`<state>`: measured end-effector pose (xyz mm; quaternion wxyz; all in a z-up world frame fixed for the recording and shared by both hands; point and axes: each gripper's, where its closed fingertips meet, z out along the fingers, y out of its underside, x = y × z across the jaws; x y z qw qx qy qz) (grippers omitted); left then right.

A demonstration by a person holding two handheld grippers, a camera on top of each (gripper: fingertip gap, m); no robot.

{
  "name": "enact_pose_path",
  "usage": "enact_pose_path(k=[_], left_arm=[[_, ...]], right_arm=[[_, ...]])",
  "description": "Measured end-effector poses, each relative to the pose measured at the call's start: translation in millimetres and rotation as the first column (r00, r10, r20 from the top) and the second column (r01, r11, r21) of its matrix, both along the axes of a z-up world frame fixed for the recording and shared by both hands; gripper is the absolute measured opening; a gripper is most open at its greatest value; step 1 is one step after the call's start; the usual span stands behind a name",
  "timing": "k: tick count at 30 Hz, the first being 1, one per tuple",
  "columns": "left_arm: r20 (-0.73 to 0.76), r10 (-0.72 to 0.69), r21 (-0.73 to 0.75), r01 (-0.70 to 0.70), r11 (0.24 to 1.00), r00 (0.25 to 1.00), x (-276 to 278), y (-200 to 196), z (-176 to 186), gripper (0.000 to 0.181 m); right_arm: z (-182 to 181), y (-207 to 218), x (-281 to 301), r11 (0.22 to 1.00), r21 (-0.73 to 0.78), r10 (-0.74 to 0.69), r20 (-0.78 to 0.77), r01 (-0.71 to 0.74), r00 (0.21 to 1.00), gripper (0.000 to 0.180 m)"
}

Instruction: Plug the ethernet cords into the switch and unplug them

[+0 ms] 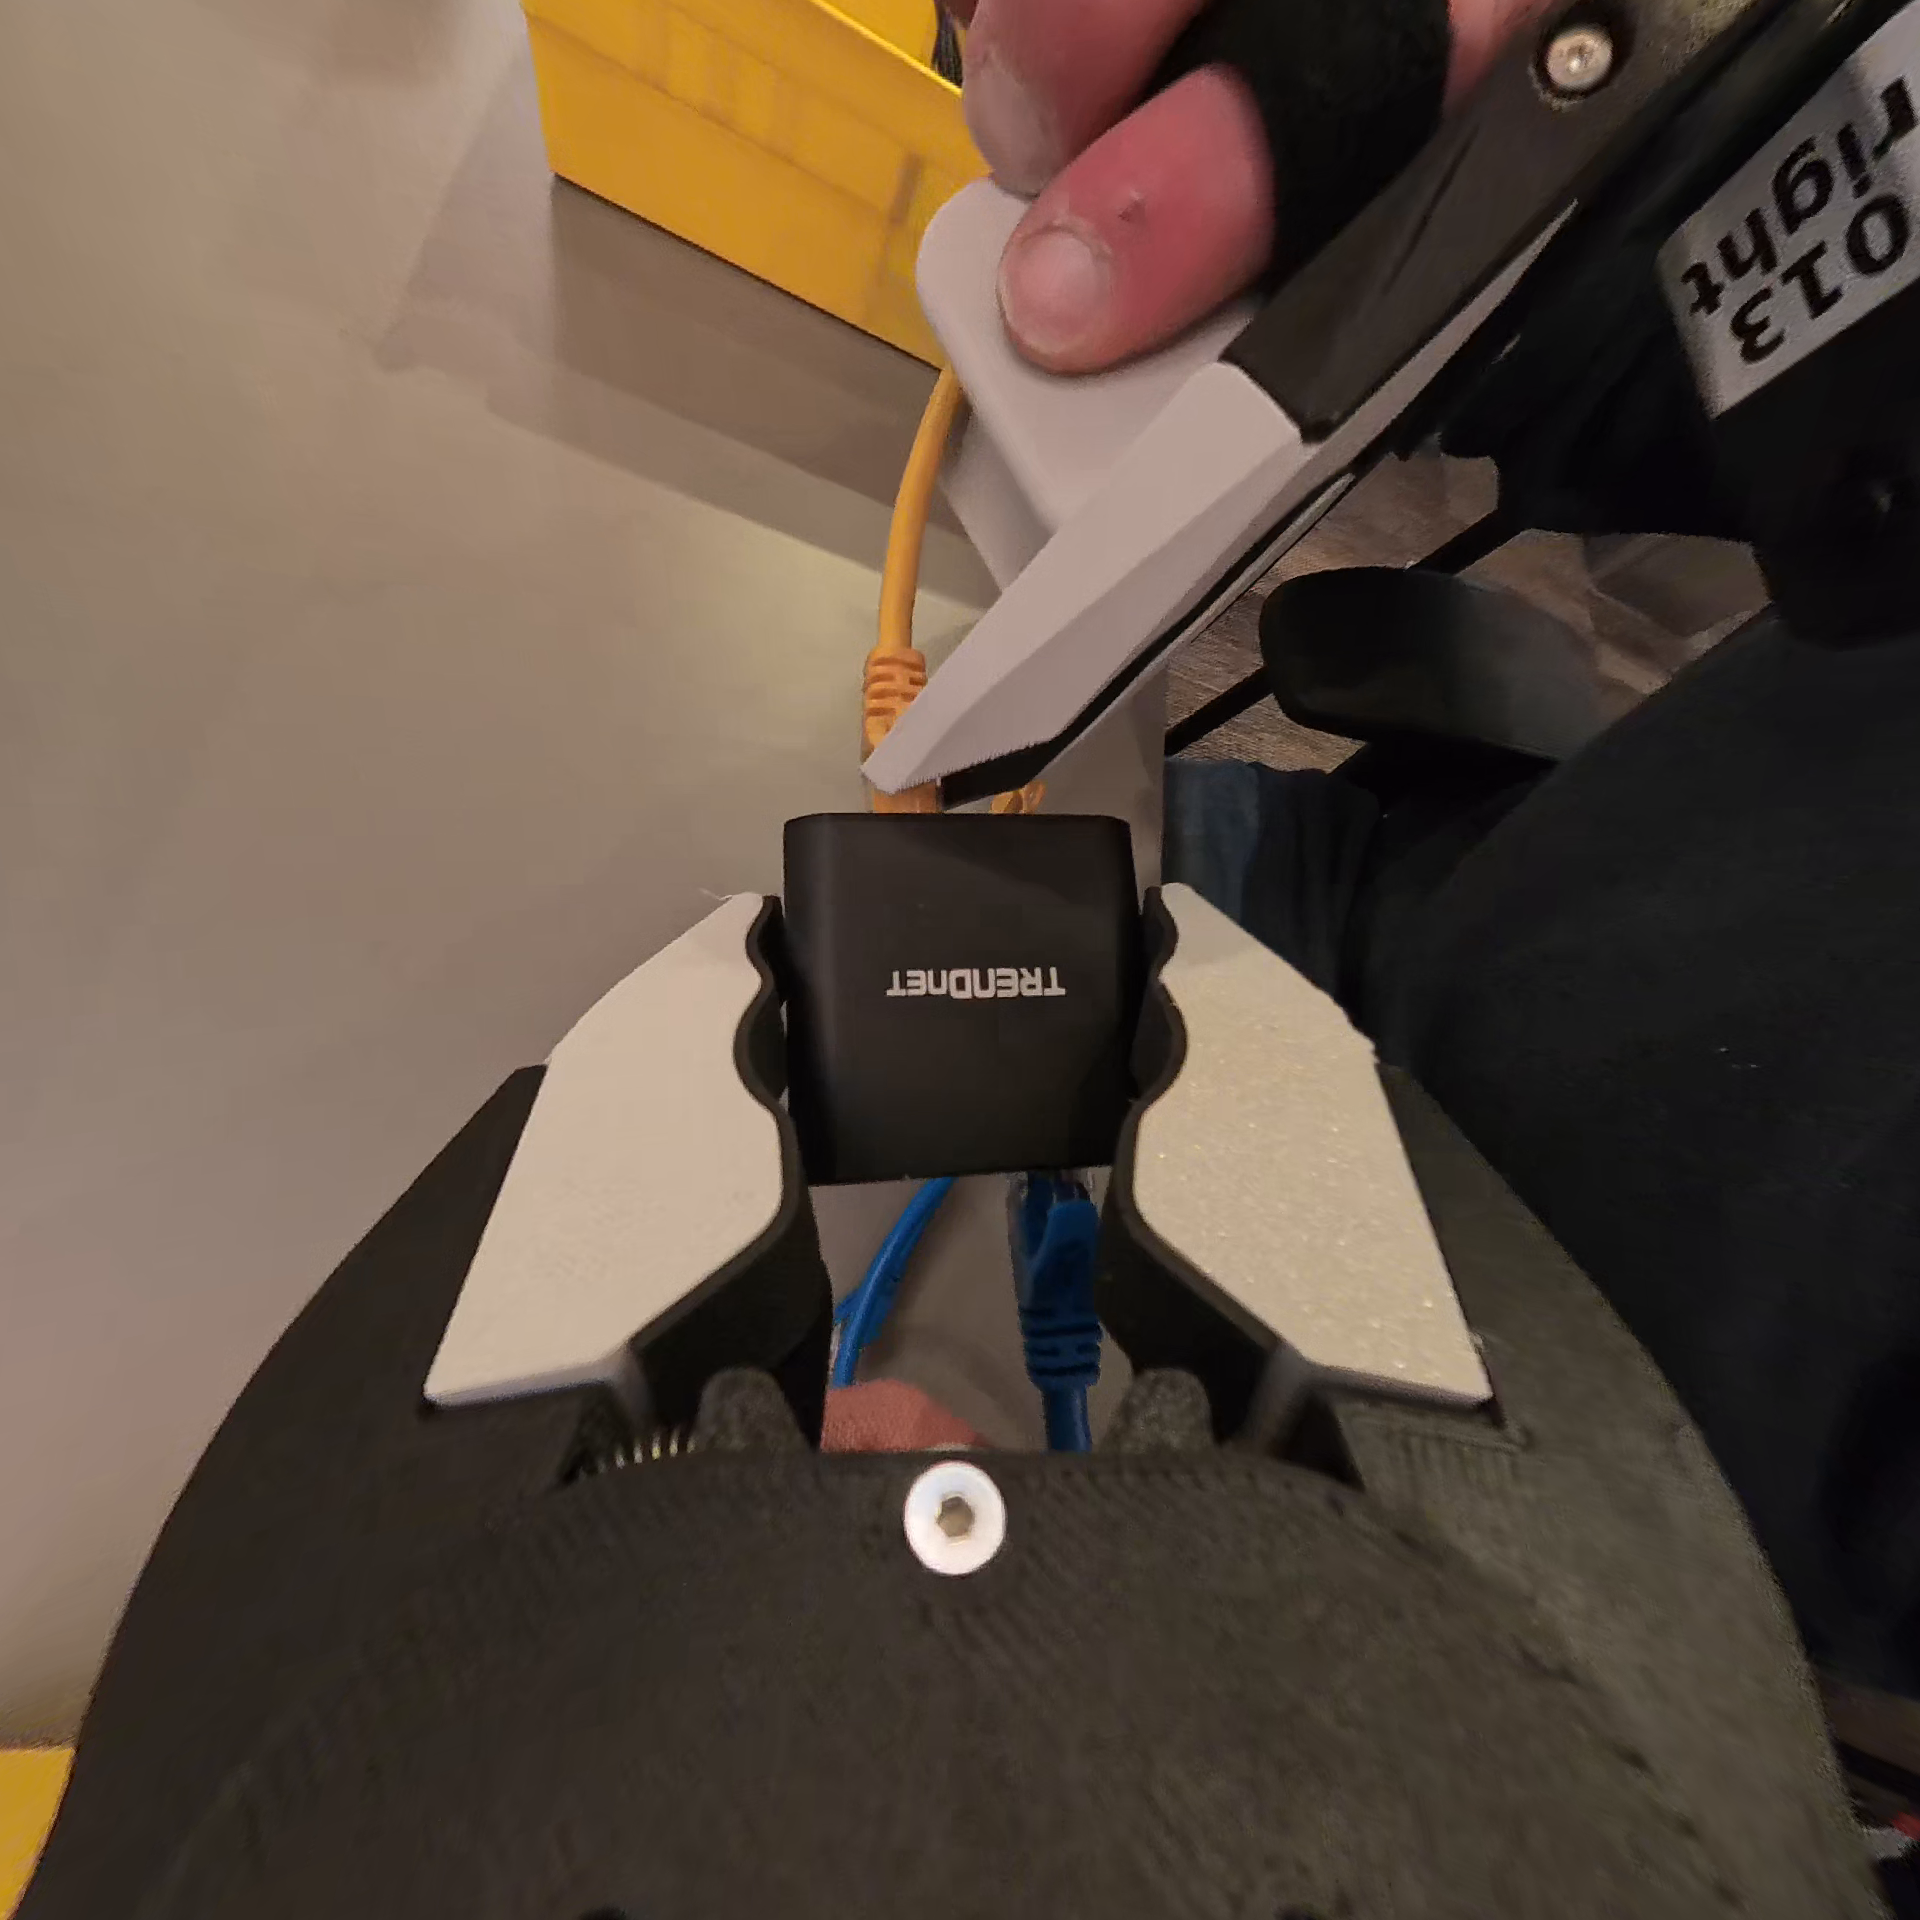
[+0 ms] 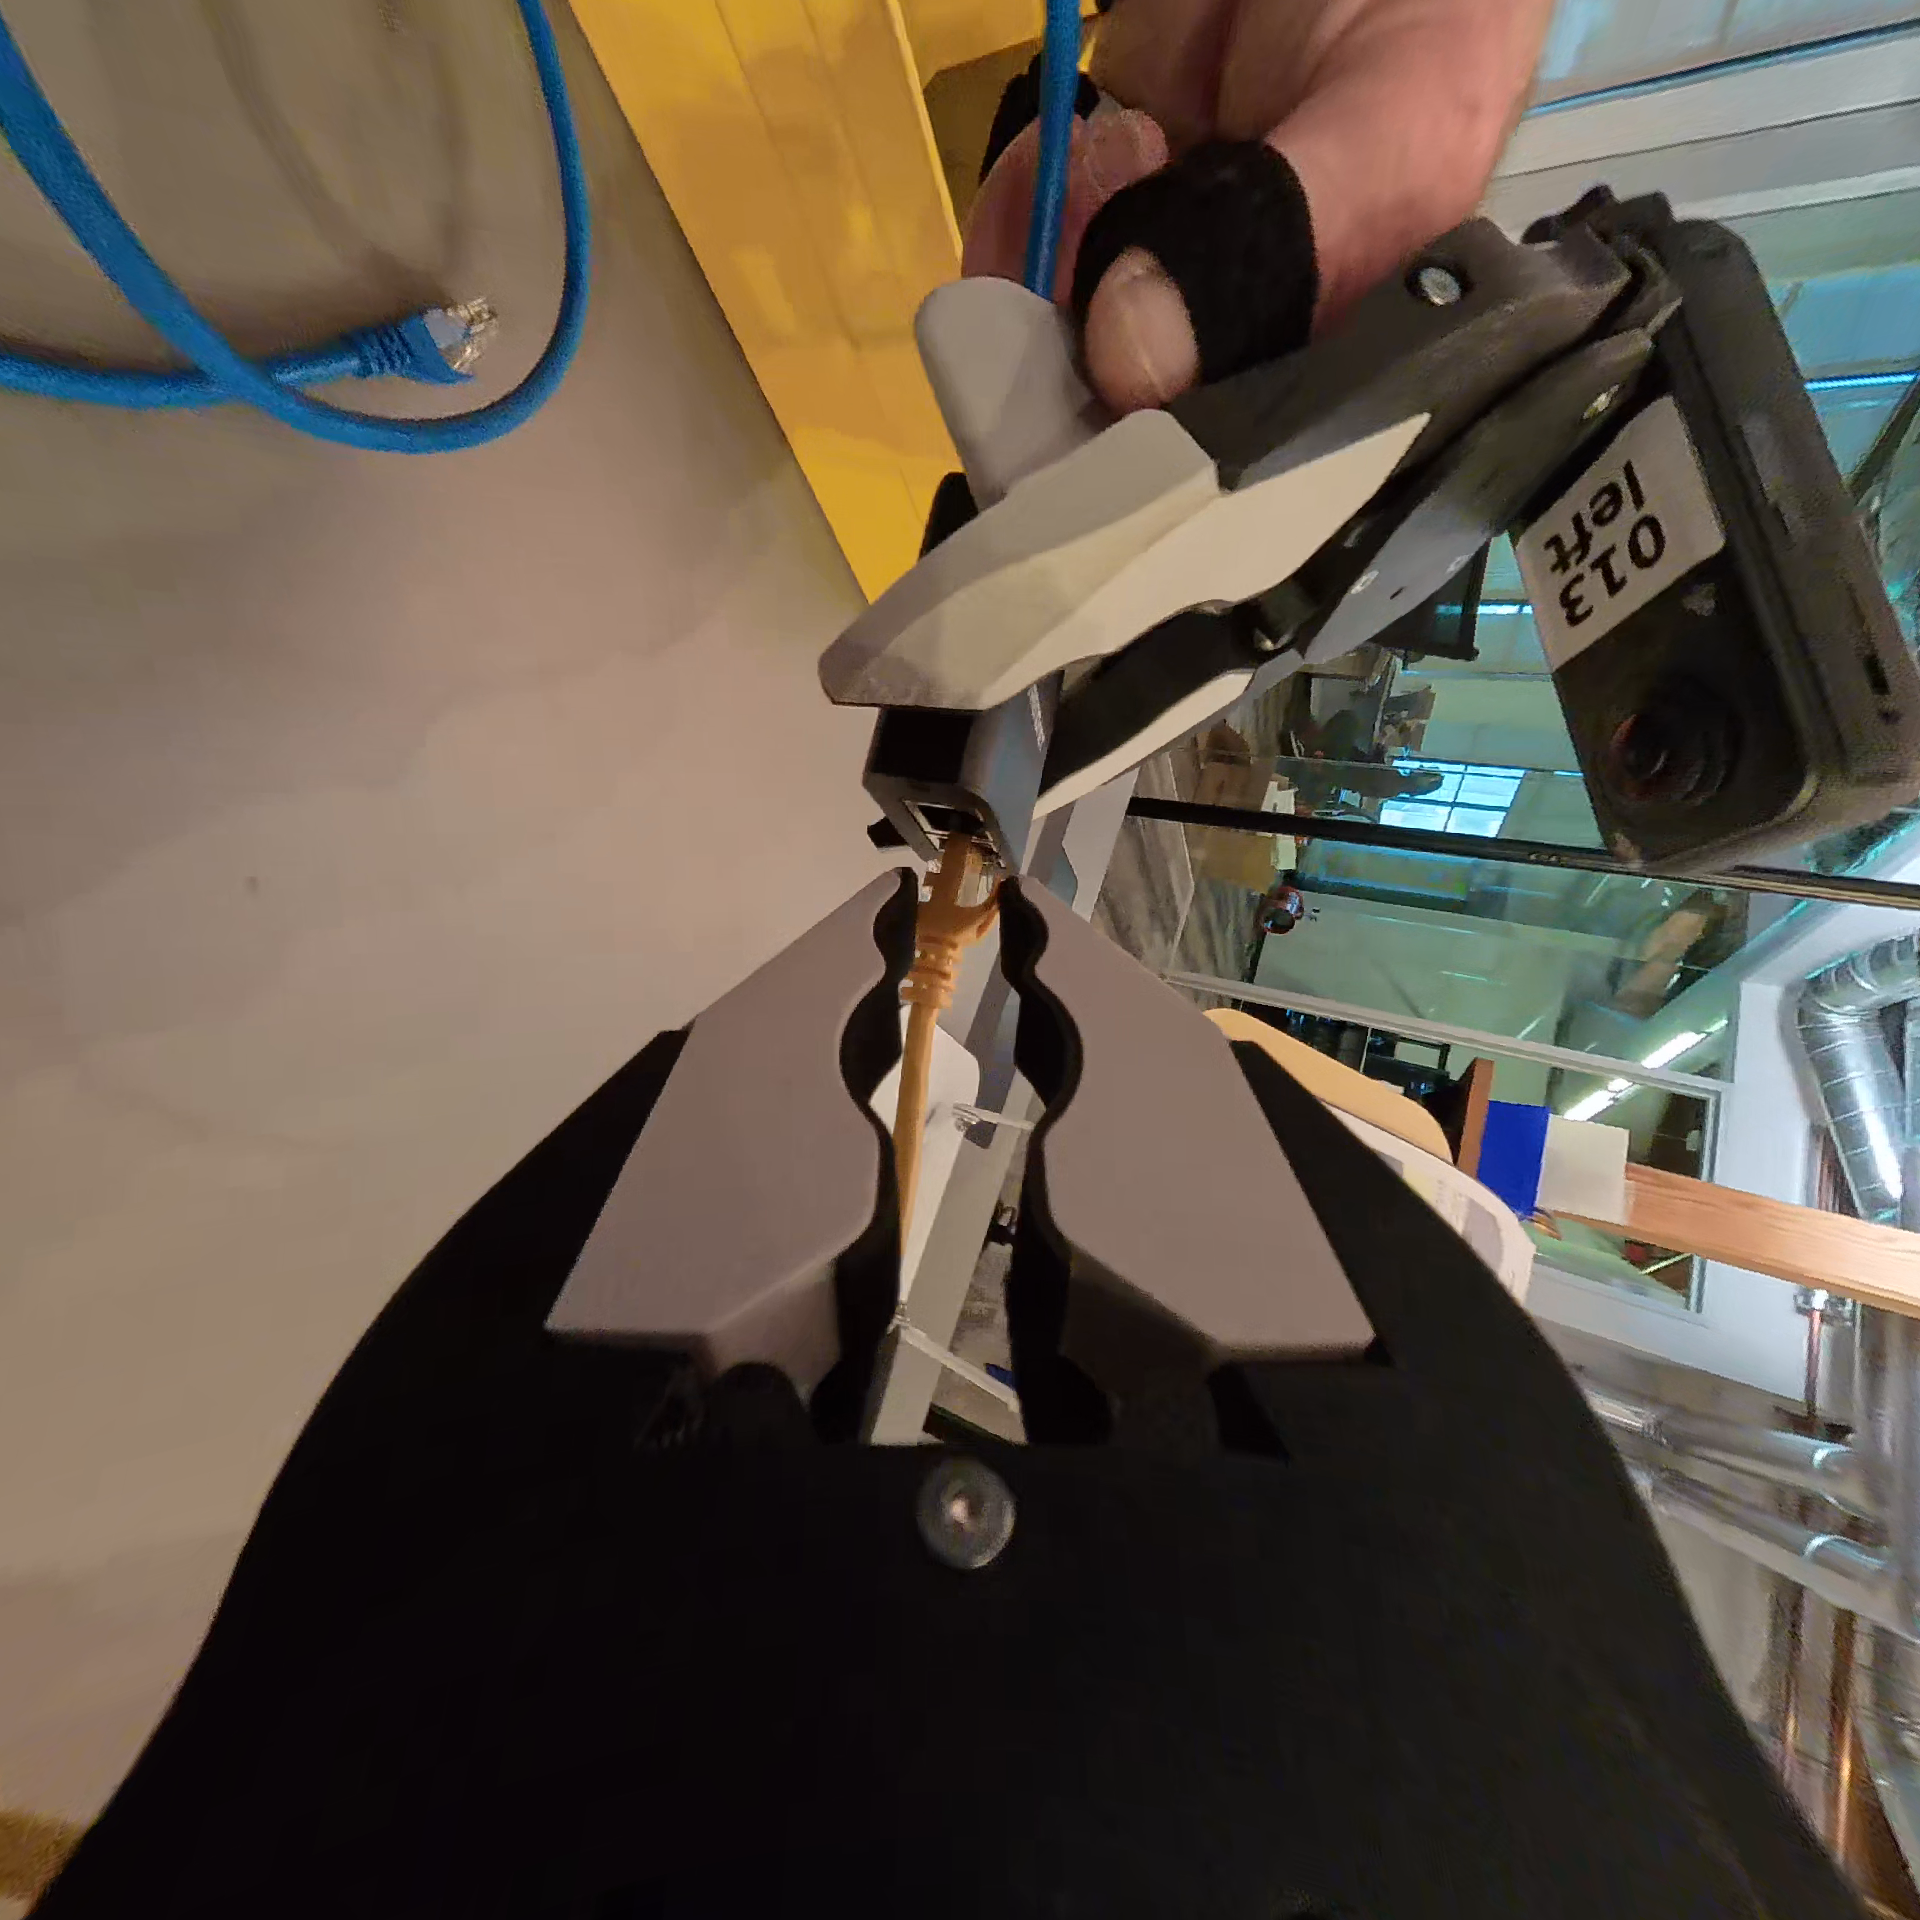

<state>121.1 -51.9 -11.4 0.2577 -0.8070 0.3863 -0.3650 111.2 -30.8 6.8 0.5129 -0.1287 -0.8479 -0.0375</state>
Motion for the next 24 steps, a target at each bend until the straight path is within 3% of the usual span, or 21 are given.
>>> enact_pose_path(k=[9,17,19,21,24], left_arm=[[0.025,-0.017,-0.053,0.019,0.998,1.0,3.3,6.5,-1.1,0.064],[0.061,0.058,-0.051,-0.054,0.997,0.996,-4.6,24.7,-5.6,0.064],[0.121,0.091,-0.059,-0.084,0.995,0.988,-16.9,28.1,3.6,0.064],[0.092,0.111,-0.008,-0.11,0.994,0.99,-22.1,35.1,9.7,0.064],[0.014,0.144,0.052,-0.144,0.988,0.99,-28.7,45.4,9.8,0.064]], right_arm=[[-7.8,8.5,3.0,0.997,0.062,-0.058,0.102,0.052,0.993,0.01],[-10.5,38.3,11.4,0.981,0.132,-0.162,0.16,0.141,0.974,0.009],[-12.3,50.0,20.9,0.981,0.082,-0.185,0.152,0.175,0.971,0.009],[-10.1,60.3,25.6,0.973,0.052,-0.23,0.155,0.225,0.961,0.01],[20.9,75.6,37.4,0.945,-0.077,-0.31,0.09,0.317,0.946,0.01]])
